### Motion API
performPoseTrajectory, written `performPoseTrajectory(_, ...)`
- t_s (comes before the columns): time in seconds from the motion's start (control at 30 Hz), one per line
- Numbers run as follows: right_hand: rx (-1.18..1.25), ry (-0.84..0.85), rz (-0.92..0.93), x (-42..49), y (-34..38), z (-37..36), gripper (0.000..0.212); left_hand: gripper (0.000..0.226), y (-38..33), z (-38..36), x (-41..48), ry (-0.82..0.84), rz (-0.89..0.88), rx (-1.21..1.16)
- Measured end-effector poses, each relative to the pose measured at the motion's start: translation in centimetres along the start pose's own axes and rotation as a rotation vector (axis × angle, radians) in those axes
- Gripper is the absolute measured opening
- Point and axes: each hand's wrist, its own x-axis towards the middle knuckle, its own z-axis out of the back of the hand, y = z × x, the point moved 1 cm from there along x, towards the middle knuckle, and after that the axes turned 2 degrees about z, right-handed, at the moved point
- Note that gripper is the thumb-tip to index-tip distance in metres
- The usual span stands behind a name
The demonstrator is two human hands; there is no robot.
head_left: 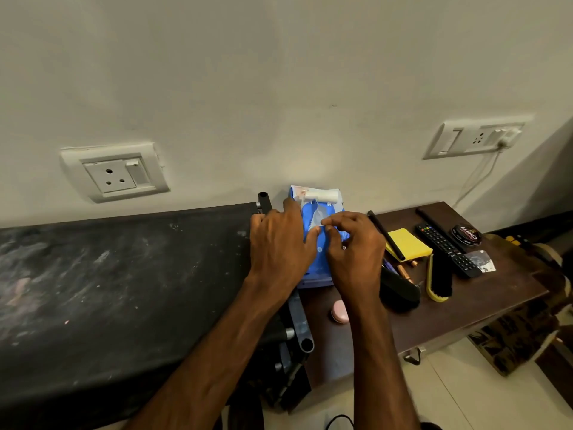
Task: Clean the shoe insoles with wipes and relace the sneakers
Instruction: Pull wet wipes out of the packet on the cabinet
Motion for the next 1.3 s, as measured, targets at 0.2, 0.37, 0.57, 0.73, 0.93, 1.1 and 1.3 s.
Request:
performPoseTrajectory(0.2,0.065,-0.029,0.064,-0.1,-0.2,0.8,0.011,0.037,-0.1,0.6,0.0,-0.055,0.047,-0.171)
performPoseTrajectory(0.37,0.112,-0.065,0.114,-0.3,-0.1,1.2,0.011,0.021,-0.2,1.2,-0.1,-0.051,0.118,-0.244)
performPoseTrajectory(0.57,0.107,-0.048,0.068,-0.2,0.2,0.9,0.012,0.014,-0.4,1.6,-0.2,-0.049,0.175,-0.334)
performPoseTrajectory(0.73,0.008,-0.058,0.031,0.1,1.0,0.7,0.017,0.017,-0.6,1.9,-0.5,-0.075,0.155,-0.308)
performPoseTrajectory(0.93,-0.168,0.024,-0.086,0.8,1.4,0.4,0.028,0.02,-0.9,2.2,-0.7,-0.07,0.034,-0.287)
performPoseTrajectory(1.1,-0.238,0.071,-0.188,1.2,1.3,0.3,0.031,0.016,-1.1,1.9,-0.9,-0.084,-0.05,-0.289)
performPoseTrajectory(1.3,-0.226,0.003,-0.243,1.2,1.1,0.3,0.021,0.01,-1.2,1.5,-0.9,-0.083,-0.097,-0.308)
